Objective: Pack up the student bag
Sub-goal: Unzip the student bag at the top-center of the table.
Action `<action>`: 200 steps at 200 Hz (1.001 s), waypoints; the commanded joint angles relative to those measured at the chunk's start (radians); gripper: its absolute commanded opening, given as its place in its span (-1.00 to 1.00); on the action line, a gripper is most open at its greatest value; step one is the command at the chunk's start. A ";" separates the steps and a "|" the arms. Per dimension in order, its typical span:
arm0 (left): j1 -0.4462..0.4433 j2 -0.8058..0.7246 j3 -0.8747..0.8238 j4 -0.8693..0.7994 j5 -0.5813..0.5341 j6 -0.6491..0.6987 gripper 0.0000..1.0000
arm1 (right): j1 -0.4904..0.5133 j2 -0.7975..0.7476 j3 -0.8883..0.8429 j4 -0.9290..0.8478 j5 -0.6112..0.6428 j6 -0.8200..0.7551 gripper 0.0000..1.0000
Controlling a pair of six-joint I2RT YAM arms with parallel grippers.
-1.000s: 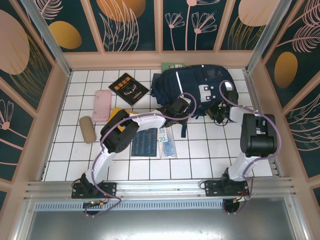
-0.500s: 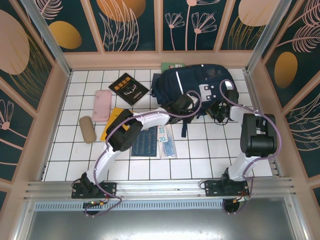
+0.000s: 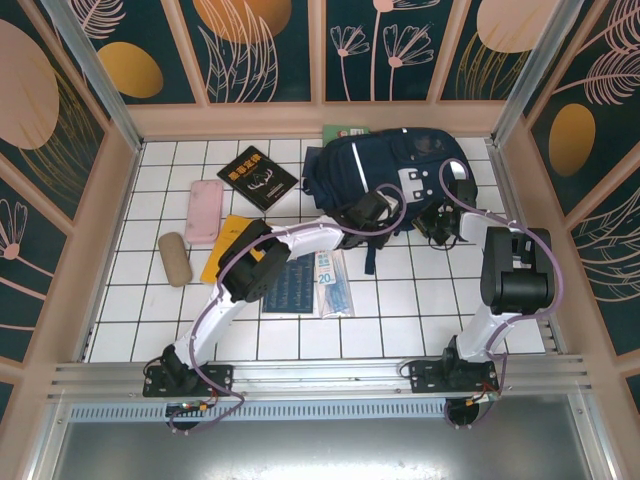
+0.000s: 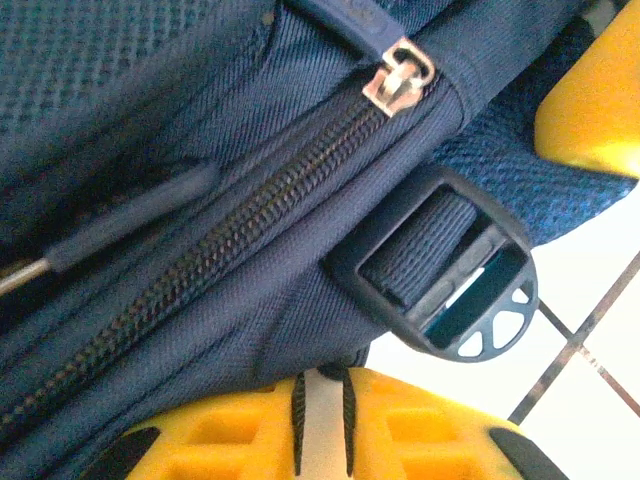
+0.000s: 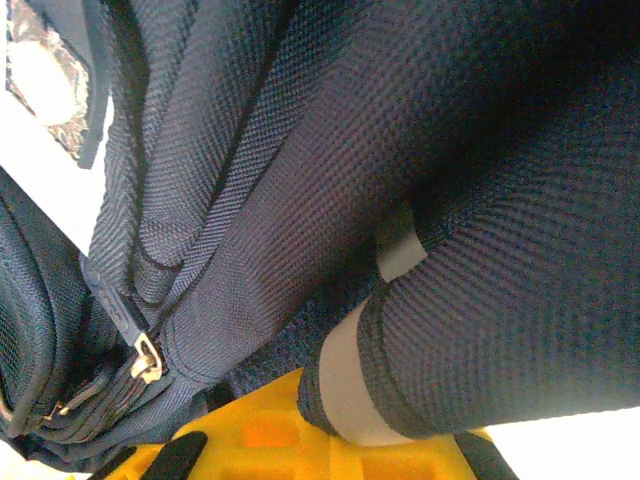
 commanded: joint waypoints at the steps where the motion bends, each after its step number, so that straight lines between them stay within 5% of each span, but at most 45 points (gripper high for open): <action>1: -0.008 -0.119 -0.103 0.056 -0.089 -0.039 -0.62 | 0.025 -0.073 0.019 0.000 -0.040 0.009 -1.00; 54: -0.007 -0.376 -0.326 0.123 -0.263 -0.106 -0.58 | 0.081 -0.311 0.006 -0.076 -0.075 0.070 -1.00; 97: 0.007 -0.364 -0.322 0.091 -0.289 -0.103 -0.59 | 0.126 -0.425 -0.015 -0.140 -0.069 0.115 -1.00; 200: 0.046 -0.062 -0.027 -0.026 -0.270 -0.085 -0.61 | 0.087 -0.113 0.074 -0.103 -0.054 0.064 -1.00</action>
